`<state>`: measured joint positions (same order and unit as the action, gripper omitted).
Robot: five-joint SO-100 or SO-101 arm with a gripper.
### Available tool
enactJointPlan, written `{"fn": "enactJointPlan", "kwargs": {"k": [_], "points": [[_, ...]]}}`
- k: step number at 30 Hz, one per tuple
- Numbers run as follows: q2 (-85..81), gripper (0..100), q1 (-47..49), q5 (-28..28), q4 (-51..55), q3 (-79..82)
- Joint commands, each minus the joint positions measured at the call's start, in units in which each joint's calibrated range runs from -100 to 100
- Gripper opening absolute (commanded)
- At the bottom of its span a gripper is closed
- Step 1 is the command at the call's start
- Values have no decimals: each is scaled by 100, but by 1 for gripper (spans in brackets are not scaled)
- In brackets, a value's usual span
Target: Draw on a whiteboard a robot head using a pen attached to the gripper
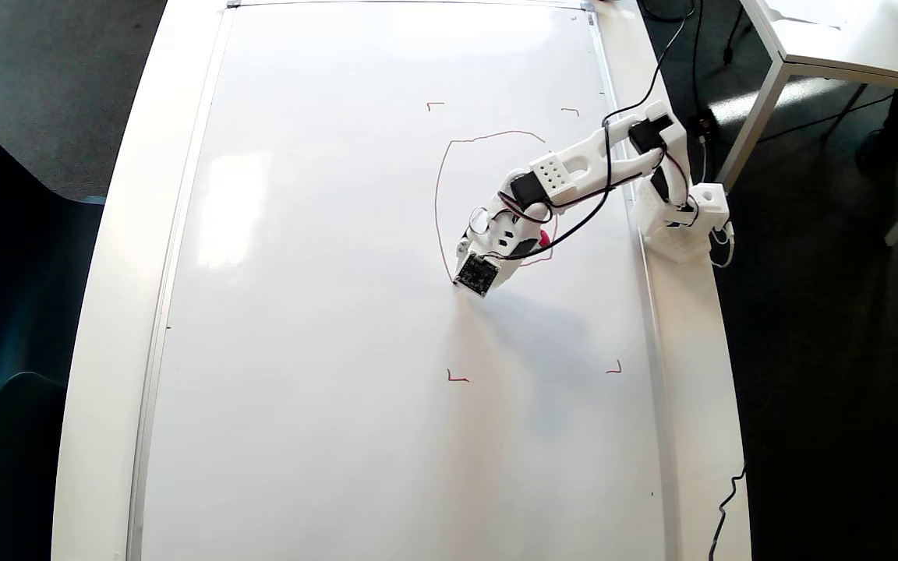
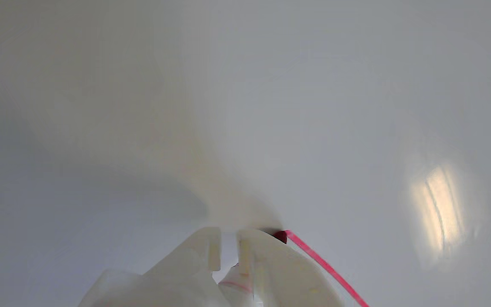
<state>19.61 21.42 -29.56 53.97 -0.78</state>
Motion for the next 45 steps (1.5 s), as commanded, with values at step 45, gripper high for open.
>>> {"fn": "enactJointPlan", "kwargs": {"k": [45], "points": [[-2779,1,-783,377,-132,2615]]}}
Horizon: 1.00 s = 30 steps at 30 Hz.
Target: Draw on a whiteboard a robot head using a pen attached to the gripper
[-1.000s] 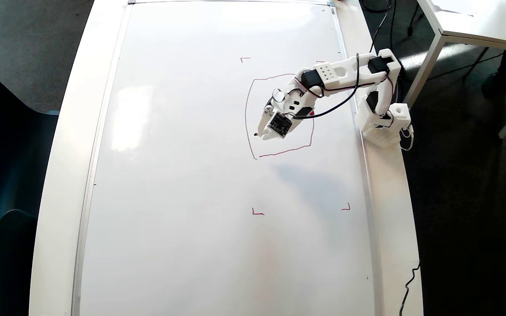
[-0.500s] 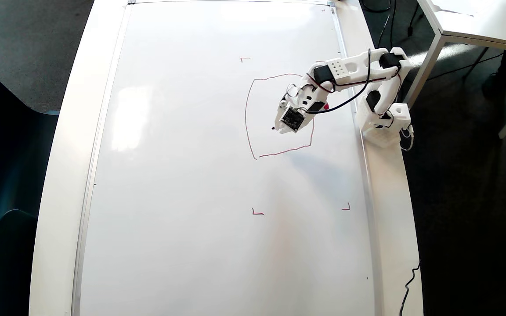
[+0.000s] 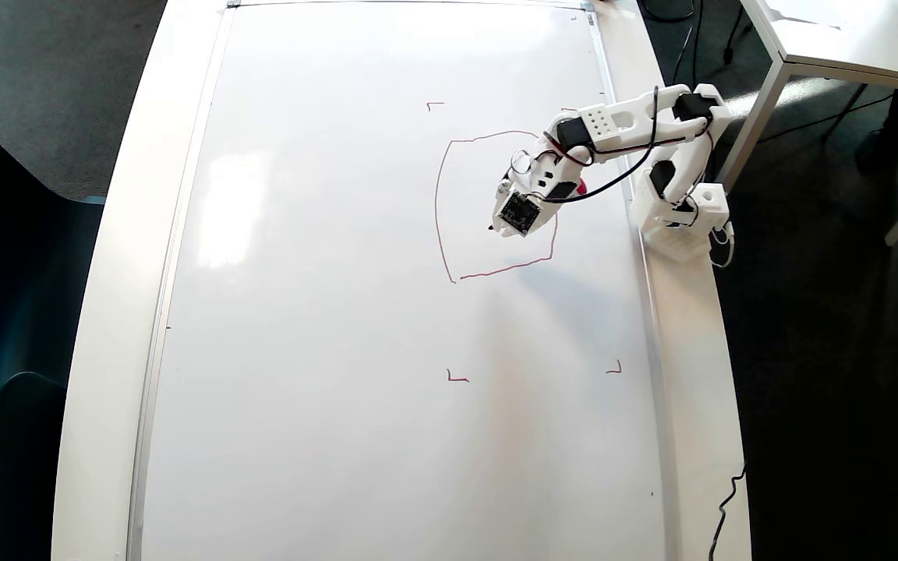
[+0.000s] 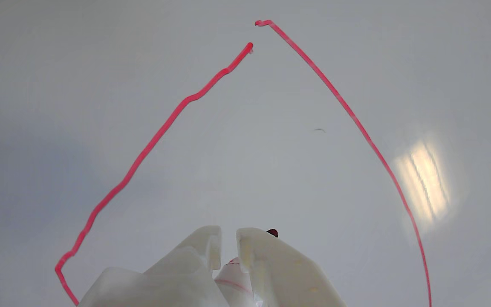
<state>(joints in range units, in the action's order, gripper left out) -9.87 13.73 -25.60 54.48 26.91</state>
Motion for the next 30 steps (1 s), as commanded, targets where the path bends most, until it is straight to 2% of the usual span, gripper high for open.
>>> {"fn": "enactJointPlan", "kwargs": {"k": [1,12,30], "points": [[228,1,-28,-14,-287,-153],[429,1,1,19,-1078,-99],[1008,1,119,-164,-1086,-72]]}}
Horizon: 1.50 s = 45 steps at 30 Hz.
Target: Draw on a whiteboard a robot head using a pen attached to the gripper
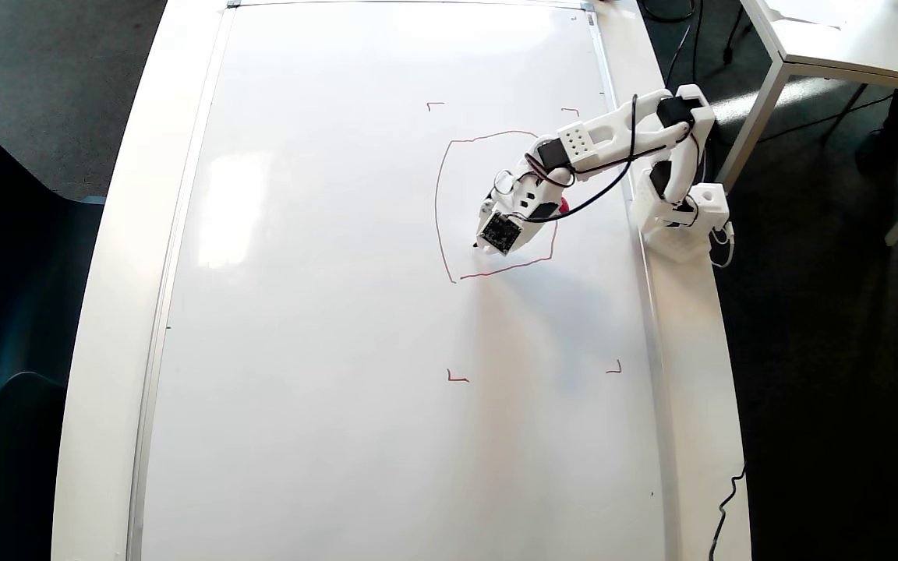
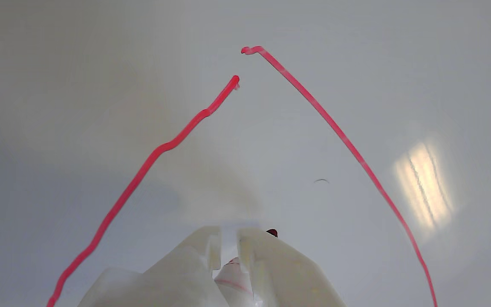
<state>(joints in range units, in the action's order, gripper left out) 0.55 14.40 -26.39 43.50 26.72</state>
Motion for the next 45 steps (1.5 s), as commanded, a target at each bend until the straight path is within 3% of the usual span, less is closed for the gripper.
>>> {"fn": "enactJointPlan", "kwargs": {"k": [1,45], "points": [[-34,1,59,-90,12,-26],[-797,1,140,-219,298,1318]]}}
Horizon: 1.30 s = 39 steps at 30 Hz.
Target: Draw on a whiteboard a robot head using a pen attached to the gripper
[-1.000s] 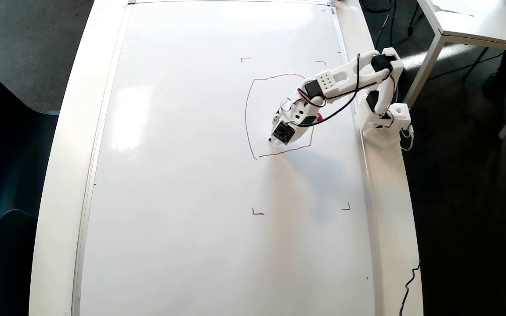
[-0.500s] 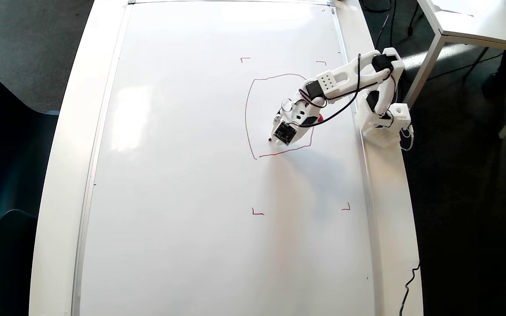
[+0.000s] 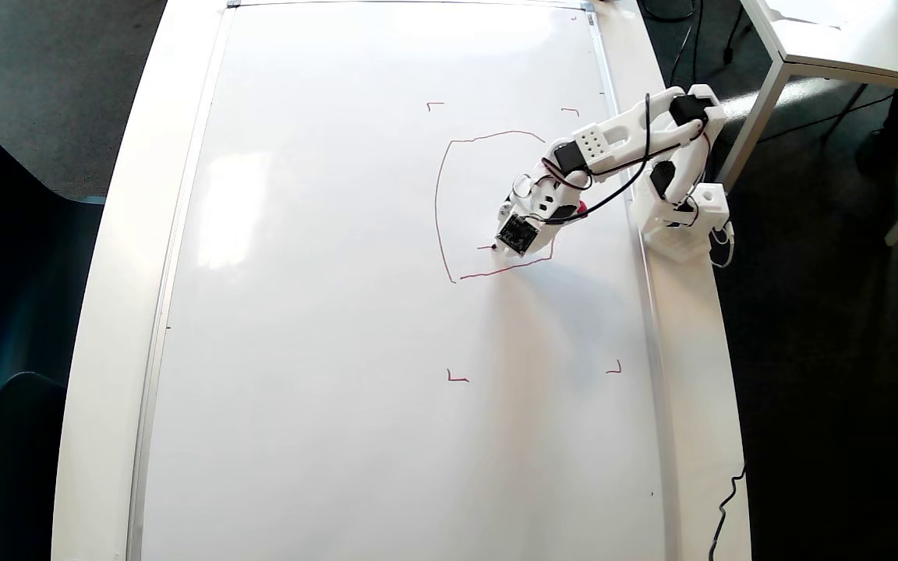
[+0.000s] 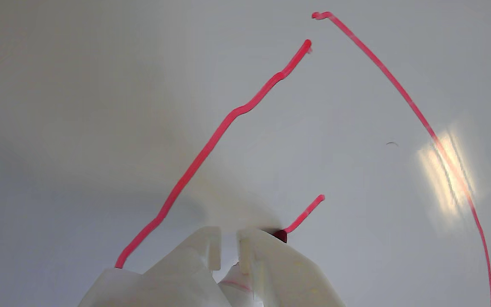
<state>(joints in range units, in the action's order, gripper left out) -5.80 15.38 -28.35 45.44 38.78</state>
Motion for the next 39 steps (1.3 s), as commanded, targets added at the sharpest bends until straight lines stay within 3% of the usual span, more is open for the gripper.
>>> {"fn": "enactJointPlan", "kwargs": {"k": [1,22,39], "points": [[-179,1,42,-23,113,130],[-237,1,-761,31,122,266],[-128,1,-629,36,-348,21]]}}
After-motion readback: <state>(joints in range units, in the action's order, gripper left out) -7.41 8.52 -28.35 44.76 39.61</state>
